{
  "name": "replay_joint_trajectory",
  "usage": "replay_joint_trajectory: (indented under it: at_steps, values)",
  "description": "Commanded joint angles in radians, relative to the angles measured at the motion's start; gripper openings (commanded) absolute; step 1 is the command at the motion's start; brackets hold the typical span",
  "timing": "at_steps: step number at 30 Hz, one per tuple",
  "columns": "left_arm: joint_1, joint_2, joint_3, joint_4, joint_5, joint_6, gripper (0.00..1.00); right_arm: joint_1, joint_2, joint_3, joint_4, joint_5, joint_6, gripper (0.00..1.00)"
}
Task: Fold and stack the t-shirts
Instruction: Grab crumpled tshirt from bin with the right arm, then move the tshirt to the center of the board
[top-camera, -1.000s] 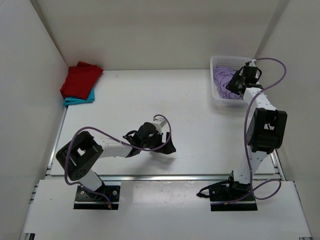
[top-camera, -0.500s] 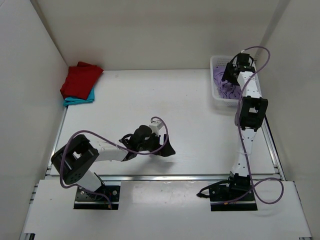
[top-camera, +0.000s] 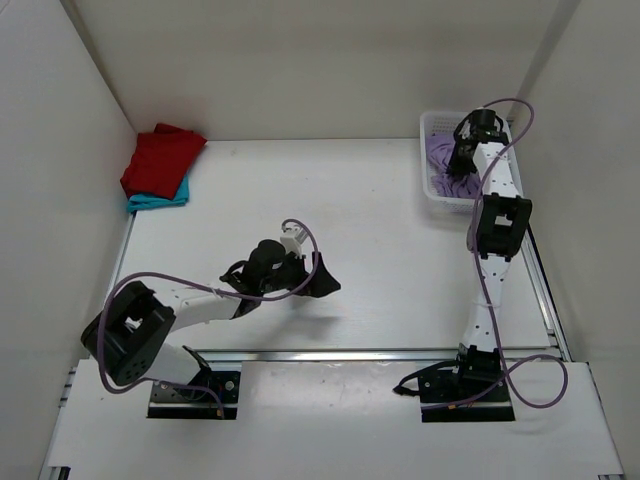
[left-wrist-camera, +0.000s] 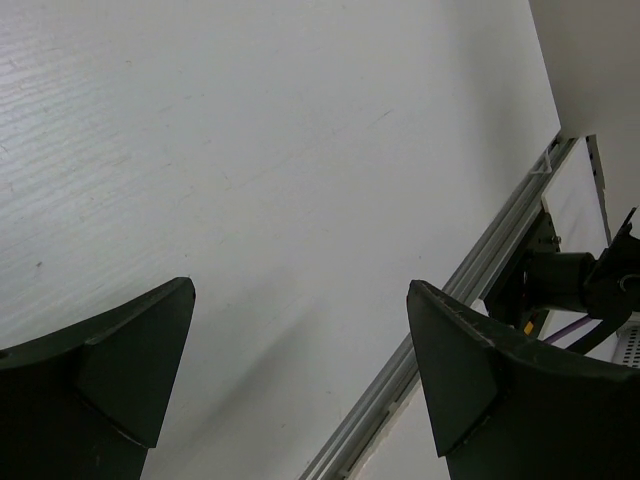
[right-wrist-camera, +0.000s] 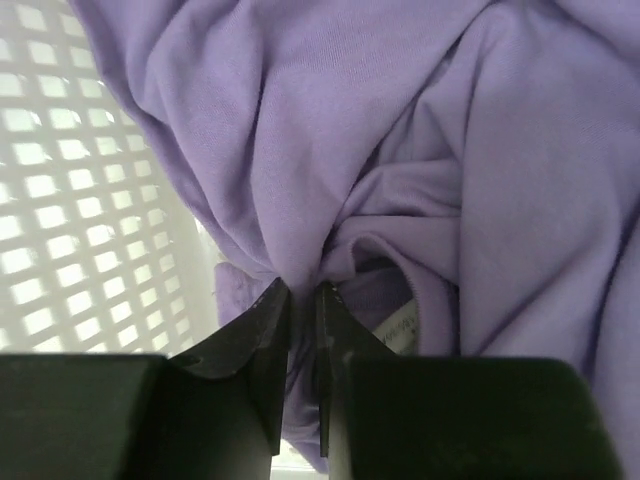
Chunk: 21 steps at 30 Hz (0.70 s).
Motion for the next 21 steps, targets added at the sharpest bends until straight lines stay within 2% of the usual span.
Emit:
replay_joint_trajectory:
  at_steps: [1,9,14,16,18,19,21]
  values:
    - [0.019,-0.050,-0.002,-0.035,0.006,0.011,0.99,-0.007,-0.079,0.067,0.001,-0.036,0.038,0.00]
    - [0.096,-0.072,0.066,-0.075,0.076,0.014,0.99,-0.003,-0.493,0.059,0.038,-0.150,0.048,0.00]
    - [0.236,-0.167,0.049,-0.069,0.139,-0.041,0.98,0.132,-0.736,0.021,0.099,-0.200,0.040,0.00]
    - [0.304,-0.198,0.017,-0.055,0.162,-0.087,0.99,0.216,-0.884,-0.078,0.186,-0.226,0.034,0.00]
    - [0.374,-0.243,-0.008,-0.047,0.184,-0.112,0.99,0.339,-1.008,-0.285,0.379,-0.236,0.029,0.00]
    - [0.387,-0.258,-0.020,-0.046,0.185,-0.122,0.99,0.364,-1.085,-0.335,0.422,-0.246,0.034,0.00]
    - [0.454,-0.327,-0.043,-0.047,0.179,-0.139,0.99,0.428,-1.155,-0.457,0.553,-0.285,0.070,0.00]
